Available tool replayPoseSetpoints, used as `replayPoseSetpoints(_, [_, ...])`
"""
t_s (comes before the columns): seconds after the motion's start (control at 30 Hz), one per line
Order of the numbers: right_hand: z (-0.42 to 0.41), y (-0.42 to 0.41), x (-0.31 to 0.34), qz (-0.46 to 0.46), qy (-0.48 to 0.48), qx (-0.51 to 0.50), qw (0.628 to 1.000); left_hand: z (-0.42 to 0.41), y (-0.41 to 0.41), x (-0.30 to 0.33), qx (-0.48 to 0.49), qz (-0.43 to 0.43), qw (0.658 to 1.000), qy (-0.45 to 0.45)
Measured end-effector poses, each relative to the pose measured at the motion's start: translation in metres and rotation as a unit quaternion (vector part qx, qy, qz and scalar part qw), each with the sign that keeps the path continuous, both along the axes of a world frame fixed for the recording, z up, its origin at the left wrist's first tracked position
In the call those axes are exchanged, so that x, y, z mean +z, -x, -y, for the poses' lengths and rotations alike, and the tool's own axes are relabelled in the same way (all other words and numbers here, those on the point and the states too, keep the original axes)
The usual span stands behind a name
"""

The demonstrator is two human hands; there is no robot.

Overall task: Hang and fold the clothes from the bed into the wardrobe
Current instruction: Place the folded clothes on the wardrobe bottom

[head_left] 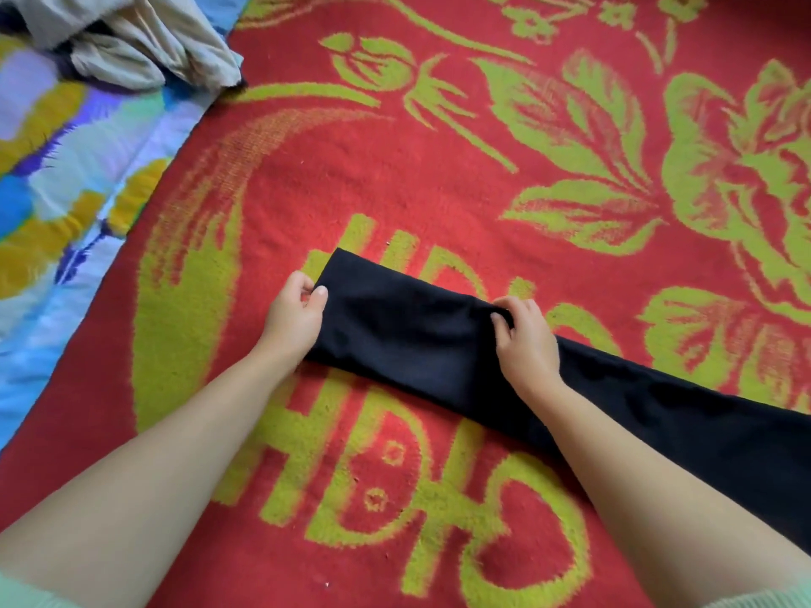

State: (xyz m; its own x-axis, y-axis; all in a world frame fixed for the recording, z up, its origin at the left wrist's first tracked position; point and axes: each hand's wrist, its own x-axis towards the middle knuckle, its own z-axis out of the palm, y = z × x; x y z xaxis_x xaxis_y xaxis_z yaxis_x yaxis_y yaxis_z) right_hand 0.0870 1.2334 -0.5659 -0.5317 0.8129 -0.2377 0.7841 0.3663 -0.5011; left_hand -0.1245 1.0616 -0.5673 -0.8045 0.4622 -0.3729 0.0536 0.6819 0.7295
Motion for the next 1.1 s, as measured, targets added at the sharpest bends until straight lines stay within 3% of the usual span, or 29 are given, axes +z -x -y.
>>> replayPoseSetpoints(0.13, [0.008,0.0,-0.004,0.069,0.063,0.085,0.992,-0.004,0.004,-0.004,0.004,0.072,0.994,0.076])
replayPoseSetpoints(0.23, [0.027,-0.007,-0.002,0.095,0.032,0.118,0.988,-0.014,0.007,0.002,-0.03,0.085,0.992,0.089])
replayPoseSetpoints(0.33, [0.051,-0.022,-0.005,0.211,0.023,0.237,0.948,-0.019,0.0,0.018,-0.039,0.041,0.998,0.03])
replayPoseSetpoints(0.4, [0.06,-0.027,-0.005,0.244,0.08,0.25,0.934,-0.02,-0.014,0.037,-0.027,0.028,0.999,-0.033])
replayPoseSetpoints(0.47, [0.058,-0.025,0.014,0.185,0.185,0.181,0.948,-0.023,-0.032,0.059,-0.032,0.02,0.996,-0.081])
replayPoseSetpoints(0.53, [0.047,-0.021,0.042,0.031,0.362,0.033,0.931,-0.031,-0.057,0.082,-0.059,0.046,0.99,-0.122])
replayPoseSetpoints(0.63, [0.024,-0.034,0.082,-0.22,0.57,-0.136,0.78,-0.055,-0.111,0.109,-0.15,0.117,0.965,-0.179])
replayPoseSetpoints(0.67, [0.016,-0.044,0.091,-0.257,0.576,-0.137,0.764,-0.065,-0.133,0.115,-0.215,0.127,0.953,-0.172])
replayPoseSetpoints(0.7, [0.009,-0.053,0.098,-0.269,0.55,-0.13,0.78,-0.073,-0.155,0.119,-0.29,0.137,0.935,-0.152])
replayPoseSetpoints(0.77, [-0.001,-0.083,0.104,-0.236,0.408,-0.16,0.867,-0.087,-0.2,0.117,-0.399,0.191,0.893,-0.086])
replayPoseSetpoints(0.83, [-0.015,-0.122,0.092,-0.186,0.294,-0.236,0.907,-0.093,-0.23,0.105,-0.404,0.238,0.882,-0.049])
replayPoseSetpoints(0.87, [-0.023,-0.144,0.086,-0.171,0.276,-0.264,0.908,-0.095,-0.239,0.098,-0.386,0.217,0.895,-0.048])
replayPoseSetpoints(0.93, [-0.037,-0.182,0.073,-0.134,0.265,-0.281,0.913,-0.1,-0.238,0.08,-0.32,0.069,0.944,-0.04])
replayPoseSetpoints(1.0, [-0.042,-0.209,0.064,-0.052,0.194,-0.245,0.949,-0.104,-0.225,0.061,-0.232,-0.074,0.97,0.004])
replayPoseSetpoints(1.03, [-0.038,-0.216,0.059,-0.003,0.128,-0.196,0.972,-0.103,-0.217,0.05,-0.196,-0.095,0.975,0.049])
replayPoseSetpoints(1.1, [-0.02,-0.22,0.047,0.074,0.027,-0.056,0.995,-0.098,-0.208,0.032,-0.16,-0.02,0.977,0.141])
